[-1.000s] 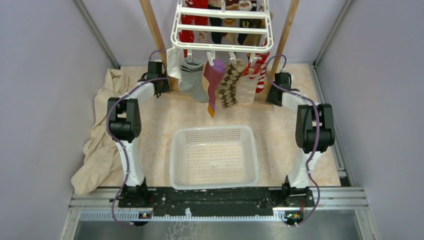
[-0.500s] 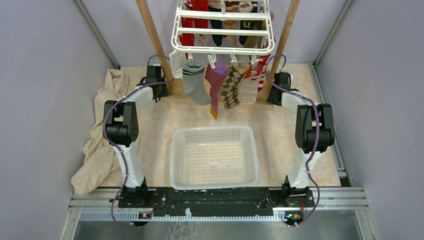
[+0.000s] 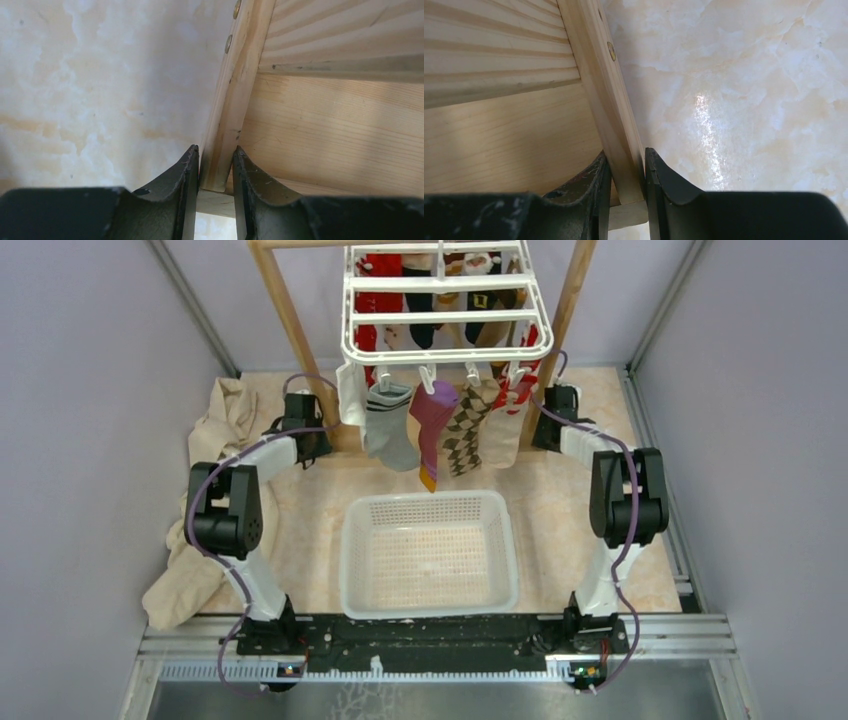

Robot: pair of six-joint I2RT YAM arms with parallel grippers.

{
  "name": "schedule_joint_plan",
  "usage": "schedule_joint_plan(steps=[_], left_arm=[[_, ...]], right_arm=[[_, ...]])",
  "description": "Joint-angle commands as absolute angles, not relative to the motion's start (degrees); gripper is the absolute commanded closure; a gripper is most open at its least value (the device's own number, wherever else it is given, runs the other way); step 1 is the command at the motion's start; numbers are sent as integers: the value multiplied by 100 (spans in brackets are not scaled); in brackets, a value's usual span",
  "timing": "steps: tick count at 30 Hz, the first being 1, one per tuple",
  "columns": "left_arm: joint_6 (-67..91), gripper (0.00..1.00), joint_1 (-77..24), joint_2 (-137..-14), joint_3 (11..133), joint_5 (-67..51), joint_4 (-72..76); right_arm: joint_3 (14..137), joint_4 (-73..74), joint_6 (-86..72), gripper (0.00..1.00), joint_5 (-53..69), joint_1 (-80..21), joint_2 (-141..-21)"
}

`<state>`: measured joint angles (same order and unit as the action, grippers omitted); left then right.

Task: Remove the socks clipped to the hanger
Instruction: Move the clothesline to the center of the board.

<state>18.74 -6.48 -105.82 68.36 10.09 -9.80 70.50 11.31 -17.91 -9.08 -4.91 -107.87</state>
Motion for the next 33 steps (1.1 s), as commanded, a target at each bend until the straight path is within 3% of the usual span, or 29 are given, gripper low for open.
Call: schedule_joint_plan(steps=[1,19,22,25,27,29,32,33], left_arm=[[2068,70,-598,-10243,6375,1151,-1690],[2180,65,-598,-9740,5819,1164,-1698],[2180,60,-598,-9740,5824,1186,-1709],[2188,45,-595,-9750,6016,1208,-1785],[2165,31,-598,-9732,6251,1205,-1929],[2122,23,-598,-9663,6475,1127,-2031],[2109,6,-598,-9473,6707,1093,-2213],[2085,1,-598,-9398,6753,1102,-2259]], right_arm=[[6794,1936,-1975,83,-1126,-777,-10572],[5963,1921,-2210,83,-1040,-993,-9667],[5912,1915,-2240,83,-1036,-1001,-9619],[5979,2017,-2348,81,-1181,-1001,-9616],[6112,2178,-2492,73,-1336,-993,-9587],[6211,2287,-2635,58,-1369,-993,-9497],[6203,2307,-2733,6,-1422,-993,-9195],[6199,2334,-2738,2,-1473,-993,-9108]])
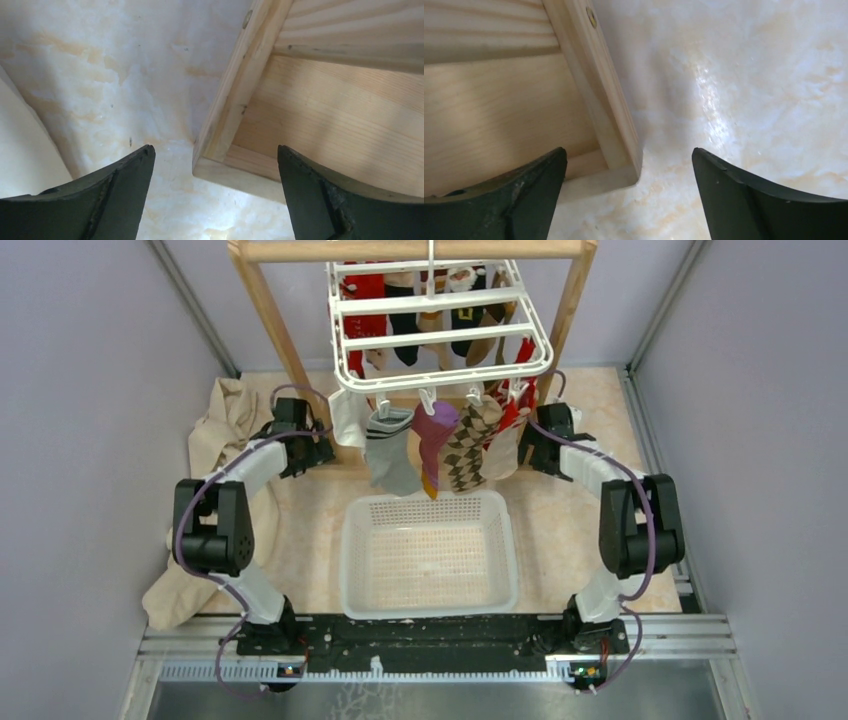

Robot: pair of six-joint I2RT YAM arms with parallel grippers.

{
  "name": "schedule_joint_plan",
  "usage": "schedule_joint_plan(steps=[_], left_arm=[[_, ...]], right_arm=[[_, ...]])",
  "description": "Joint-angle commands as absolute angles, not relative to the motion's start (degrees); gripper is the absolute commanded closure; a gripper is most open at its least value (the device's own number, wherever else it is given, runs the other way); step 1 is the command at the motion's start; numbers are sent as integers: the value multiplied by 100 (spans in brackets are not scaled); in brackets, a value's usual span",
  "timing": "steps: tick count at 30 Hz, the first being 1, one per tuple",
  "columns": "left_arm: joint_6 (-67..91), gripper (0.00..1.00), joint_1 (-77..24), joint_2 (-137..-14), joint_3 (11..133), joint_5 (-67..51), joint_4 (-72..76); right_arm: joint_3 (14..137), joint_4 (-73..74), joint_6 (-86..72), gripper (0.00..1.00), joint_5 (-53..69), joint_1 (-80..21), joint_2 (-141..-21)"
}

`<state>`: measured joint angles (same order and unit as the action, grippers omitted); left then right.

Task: Remove the socks clipped to the hanger
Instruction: Move the clothesline to the center of the board.

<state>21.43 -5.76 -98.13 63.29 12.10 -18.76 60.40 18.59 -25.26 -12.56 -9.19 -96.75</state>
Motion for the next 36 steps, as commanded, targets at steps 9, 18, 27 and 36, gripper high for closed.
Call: schedule_joint_plan(steps=[9,18,27,36], left_arm=[[2051,1,-600,-8405,6833,724,-2548],[2170,1,-650,-7219,6540,-373,-2576],[2415,1,-650,-6890,6743,-1023,-3082],[2837,1,-650,-6932,7407,-1125,-3748]], right_arm=[[5577,2414,-2809,1,-1659,-993,-7455],[5211,3026,-2876,1,-1458,-993,-5824],[6155,4349,-2819,2,-1419,-993,-5267],[6559,5631,-2758,6,-27,-1178,-4858]])
